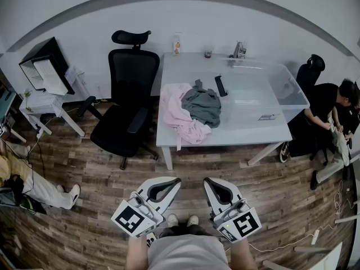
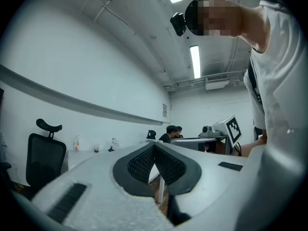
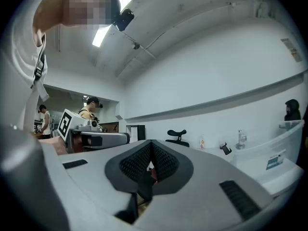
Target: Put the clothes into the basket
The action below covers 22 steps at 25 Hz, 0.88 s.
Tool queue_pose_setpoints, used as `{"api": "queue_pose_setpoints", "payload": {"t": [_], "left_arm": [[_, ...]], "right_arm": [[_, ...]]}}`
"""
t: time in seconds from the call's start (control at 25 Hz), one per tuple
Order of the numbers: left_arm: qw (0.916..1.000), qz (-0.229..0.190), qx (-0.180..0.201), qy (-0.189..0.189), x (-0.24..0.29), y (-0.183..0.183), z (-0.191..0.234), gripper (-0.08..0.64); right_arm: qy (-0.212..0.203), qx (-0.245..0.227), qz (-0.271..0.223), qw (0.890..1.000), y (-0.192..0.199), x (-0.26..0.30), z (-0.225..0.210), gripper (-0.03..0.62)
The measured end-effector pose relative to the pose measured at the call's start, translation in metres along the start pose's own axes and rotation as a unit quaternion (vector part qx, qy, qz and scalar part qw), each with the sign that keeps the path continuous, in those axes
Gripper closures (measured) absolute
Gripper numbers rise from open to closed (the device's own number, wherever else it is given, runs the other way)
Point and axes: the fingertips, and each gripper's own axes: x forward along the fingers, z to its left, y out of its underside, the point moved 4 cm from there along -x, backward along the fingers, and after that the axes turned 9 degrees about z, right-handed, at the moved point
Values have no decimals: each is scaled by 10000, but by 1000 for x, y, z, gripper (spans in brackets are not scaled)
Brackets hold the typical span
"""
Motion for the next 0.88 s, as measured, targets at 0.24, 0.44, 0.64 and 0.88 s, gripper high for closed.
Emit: {"api": "queue_pose_setpoints", "payload": {"t": [0.24, 0.44, 0.64, 0.88], "left_arm": [[9999, 128, -84, 20, 9, 1, -2, 558], [9999, 78, 58, -85, 20, -1, -3, 558], [9997, 95, 77, -216, 32, -5, -9, 559], [9995, 168, 37, -283, 46, -4, -8, 558]], "right_arm": [[-21, 26, 14, 10000, 3, 1, -8, 588], [2, 109, -71, 9999, 2, -4, -23, 588], [-89, -40, -30, 9999, 3, -11, -37, 588], [-209, -183, 7, 9996, 4, -5, -47, 588]]}}
